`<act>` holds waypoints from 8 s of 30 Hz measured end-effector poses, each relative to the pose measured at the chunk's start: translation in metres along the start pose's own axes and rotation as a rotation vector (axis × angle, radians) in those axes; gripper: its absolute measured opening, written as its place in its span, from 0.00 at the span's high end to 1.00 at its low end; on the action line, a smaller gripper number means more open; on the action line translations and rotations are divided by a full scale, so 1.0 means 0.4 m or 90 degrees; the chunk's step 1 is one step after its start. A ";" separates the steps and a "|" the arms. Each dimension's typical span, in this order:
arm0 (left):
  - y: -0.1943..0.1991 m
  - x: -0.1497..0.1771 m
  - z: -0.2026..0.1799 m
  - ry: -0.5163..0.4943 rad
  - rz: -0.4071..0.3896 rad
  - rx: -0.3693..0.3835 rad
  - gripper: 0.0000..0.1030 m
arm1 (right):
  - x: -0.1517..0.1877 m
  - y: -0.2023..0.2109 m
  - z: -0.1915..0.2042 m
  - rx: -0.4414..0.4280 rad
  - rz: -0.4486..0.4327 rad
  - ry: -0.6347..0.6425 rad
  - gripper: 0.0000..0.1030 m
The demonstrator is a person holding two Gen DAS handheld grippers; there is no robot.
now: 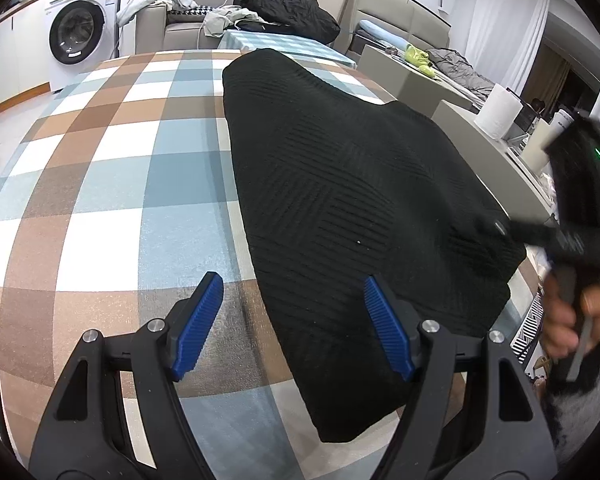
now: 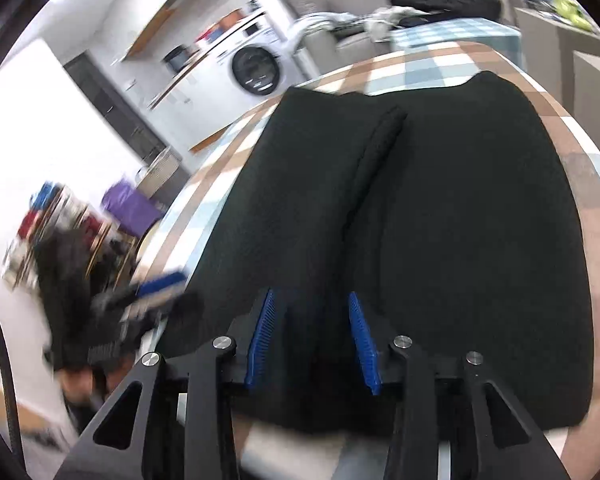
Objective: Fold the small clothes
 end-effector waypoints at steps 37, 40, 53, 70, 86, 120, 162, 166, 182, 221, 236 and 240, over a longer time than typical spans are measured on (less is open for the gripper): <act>-0.013 -0.001 0.033 0.022 0.004 -0.005 0.31 | -0.029 -0.080 0.001 0.012 -0.008 0.049 0.72; -0.008 -0.004 0.037 0.028 0.001 -0.002 0.31 | -0.046 -0.068 0.019 0.000 -0.038 0.066 0.89; -0.044 -0.036 0.034 0.044 0.011 0.022 0.31 | -0.026 -0.004 -0.065 0.102 -0.064 0.003 0.70; -0.115 -0.103 0.013 0.096 -0.021 0.016 0.93 | -0.005 0.124 -0.244 0.205 -0.133 -0.090 0.55; 0.004 -0.043 0.166 0.103 -0.044 -0.073 0.93 | 0.027 0.003 -0.073 0.146 -0.076 -0.019 0.68; 0.133 -0.070 0.198 0.092 -0.088 -0.109 0.21 | -0.149 -0.079 0.198 0.005 -0.113 0.092 0.90; 0.050 -0.039 0.135 0.037 -0.010 -0.079 0.21 | -0.014 -0.032 -0.020 -0.007 -0.020 -0.016 0.61; 0.042 -0.037 0.128 0.033 -0.006 -0.075 0.21 | 0.004 -0.040 -0.003 0.023 -0.038 0.028 0.72; 0.038 -0.032 0.129 0.029 -0.002 -0.073 0.21 | 0.072 0.016 -0.025 0.001 -0.033 0.015 0.69; 0.033 -0.031 0.116 0.024 0.005 -0.063 0.21 | 0.043 0.029 -0.043 -0.081 -0.042 -0.059 0.57; 0.038 -0.031 0.102 0.017 0.003 -0.061 0.21 | 0.052 0.011 0.056 0.016 -0.100 0.102 0.89; 0.045 -0.034 0.106 0.016 -0.003 -0.064 0.21 | 0.059 0.075 0.073 0.064 -0.157 0.107 0.90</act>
Point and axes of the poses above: each gripper's, at about its wrist camera, not at the fingertips, and y roughly against the way its jaws point, z to its left, x to its underside, the point moved 3 cm from there along -y, roughly the way its jaws point, and after that the axes turned 3 degrees about -y, right-handed, at the moved point
